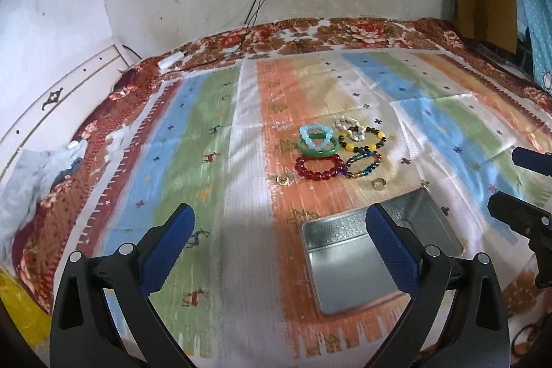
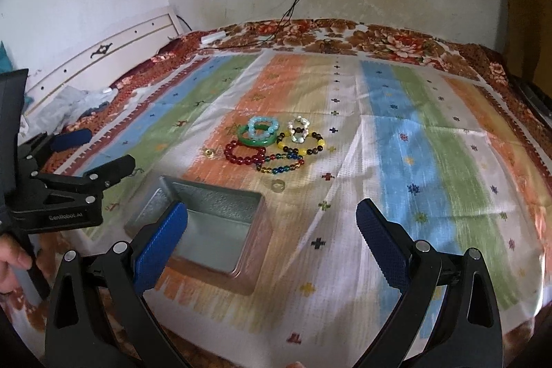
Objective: Organize jewelry
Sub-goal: 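Close the left tool on the gold ring while the right tool grasps the silver ring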
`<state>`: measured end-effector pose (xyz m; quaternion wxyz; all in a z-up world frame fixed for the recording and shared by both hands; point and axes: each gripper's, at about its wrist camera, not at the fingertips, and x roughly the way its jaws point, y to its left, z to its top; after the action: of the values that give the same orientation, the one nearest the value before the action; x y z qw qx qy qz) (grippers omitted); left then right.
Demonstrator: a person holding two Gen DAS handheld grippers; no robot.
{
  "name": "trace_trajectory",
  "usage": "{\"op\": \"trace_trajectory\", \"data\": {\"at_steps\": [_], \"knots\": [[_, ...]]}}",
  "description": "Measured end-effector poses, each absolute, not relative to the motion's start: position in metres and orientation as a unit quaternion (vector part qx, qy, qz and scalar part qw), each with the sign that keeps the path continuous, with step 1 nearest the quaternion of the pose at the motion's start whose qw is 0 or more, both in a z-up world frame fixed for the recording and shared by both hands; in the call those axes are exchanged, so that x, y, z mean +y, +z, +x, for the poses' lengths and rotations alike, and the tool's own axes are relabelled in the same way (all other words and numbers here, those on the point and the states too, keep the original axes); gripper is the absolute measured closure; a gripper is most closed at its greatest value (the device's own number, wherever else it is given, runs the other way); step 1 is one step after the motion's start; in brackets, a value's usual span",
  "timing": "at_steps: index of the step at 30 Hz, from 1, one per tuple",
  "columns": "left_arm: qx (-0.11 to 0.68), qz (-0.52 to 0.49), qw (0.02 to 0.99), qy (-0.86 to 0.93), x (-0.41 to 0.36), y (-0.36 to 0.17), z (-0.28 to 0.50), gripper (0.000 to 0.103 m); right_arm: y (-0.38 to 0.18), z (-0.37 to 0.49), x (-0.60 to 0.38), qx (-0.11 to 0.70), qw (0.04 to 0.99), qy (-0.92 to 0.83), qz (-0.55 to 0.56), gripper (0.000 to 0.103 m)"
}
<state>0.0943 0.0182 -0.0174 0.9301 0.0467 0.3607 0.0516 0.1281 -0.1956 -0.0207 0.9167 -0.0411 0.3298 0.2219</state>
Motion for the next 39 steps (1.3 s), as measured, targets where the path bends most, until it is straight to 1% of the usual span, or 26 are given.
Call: {"op": "trace_trajectory", "data": {"at_steps": [13,22,30,35,39], "knots": [[0.411,0.032,0.91,0.048,0.036,-0.03,0.134,0.006,-0.033,0.176,-0.188,0.408,0.874,0.265,-0.011,0.004],[0.454,0.013,0.89,0.045,0.051,-0.045,0.175,0.006,-0.057,0.22,-0.189,0.494,0.829,0.261,0.029,0.004],[0.477,-0.013,0.878,0.024,0.058,-0.055,0.202,0.006,-0.063,0.249,-0.178,0.524,0.807,0.269,0.037,0.004],[0.515,-0.036,0.856,0.022,0.067,-0.069,0.224,0.006,-0.073,0.268,-0.171,0.546,0.795,0.263,0.03,0.004],[0.53,-0.05,0.846,0.017,0.075,-0.078,0.238,0.006,-0.079,0.279,-0.163,0.556,0.788,0.262,0.028,0.004]]}}
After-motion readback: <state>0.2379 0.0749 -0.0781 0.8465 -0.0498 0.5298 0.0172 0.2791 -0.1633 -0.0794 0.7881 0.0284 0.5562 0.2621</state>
